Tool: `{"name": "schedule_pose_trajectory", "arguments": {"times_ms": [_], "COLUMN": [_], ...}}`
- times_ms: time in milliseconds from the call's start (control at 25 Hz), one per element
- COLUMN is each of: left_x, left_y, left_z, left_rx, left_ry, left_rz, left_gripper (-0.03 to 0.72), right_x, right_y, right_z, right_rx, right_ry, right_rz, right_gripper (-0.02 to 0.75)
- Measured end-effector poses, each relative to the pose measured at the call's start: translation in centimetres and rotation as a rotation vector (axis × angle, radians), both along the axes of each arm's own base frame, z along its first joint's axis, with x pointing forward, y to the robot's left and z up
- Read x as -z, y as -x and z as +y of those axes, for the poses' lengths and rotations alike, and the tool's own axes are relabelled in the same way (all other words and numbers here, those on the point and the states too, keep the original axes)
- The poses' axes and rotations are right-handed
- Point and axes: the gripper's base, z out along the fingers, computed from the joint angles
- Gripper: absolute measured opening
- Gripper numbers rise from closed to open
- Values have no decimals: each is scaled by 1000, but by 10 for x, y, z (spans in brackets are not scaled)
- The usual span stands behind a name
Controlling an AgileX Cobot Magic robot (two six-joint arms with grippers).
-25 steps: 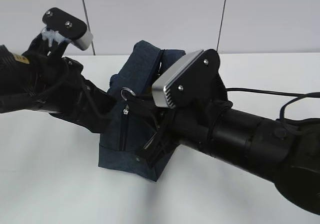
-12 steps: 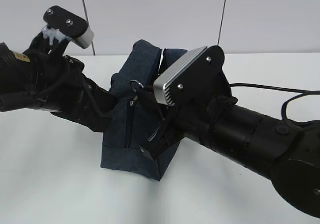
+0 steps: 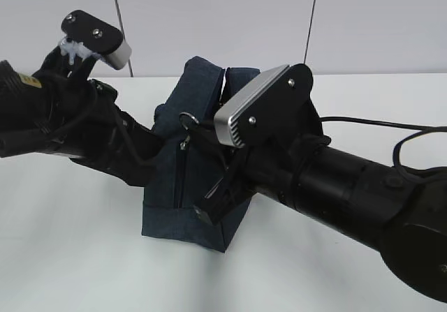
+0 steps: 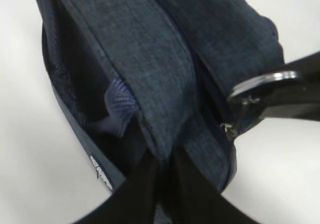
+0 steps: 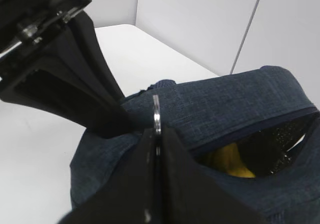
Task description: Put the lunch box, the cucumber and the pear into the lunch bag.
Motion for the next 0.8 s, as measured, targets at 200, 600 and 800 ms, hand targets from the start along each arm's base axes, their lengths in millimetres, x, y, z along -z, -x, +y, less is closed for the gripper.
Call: {"name": "schedule_pose_trajectory", "arguments": {"times_ms": [200, 600, 800], "left_x": [0, 1, 1], "left_y": [0, 1, 1], "left_z": [0, 0, 1], "left_rx": [4, 11, 12], "left_ry": [-3, -13, -14], "left_rz": [5, 10, 10], "left_gripper": [3, 3, 3], "right_x": [-2, -10, -16], "right_y": [4, -1, 1], "right_z": [3, 13, 11], "right_rx": [-49, -90, -82], "right_ry": [-27, 10, 14], "right_rz": [31, 95, 118], "right_gripper": [0, 0, 0]}}
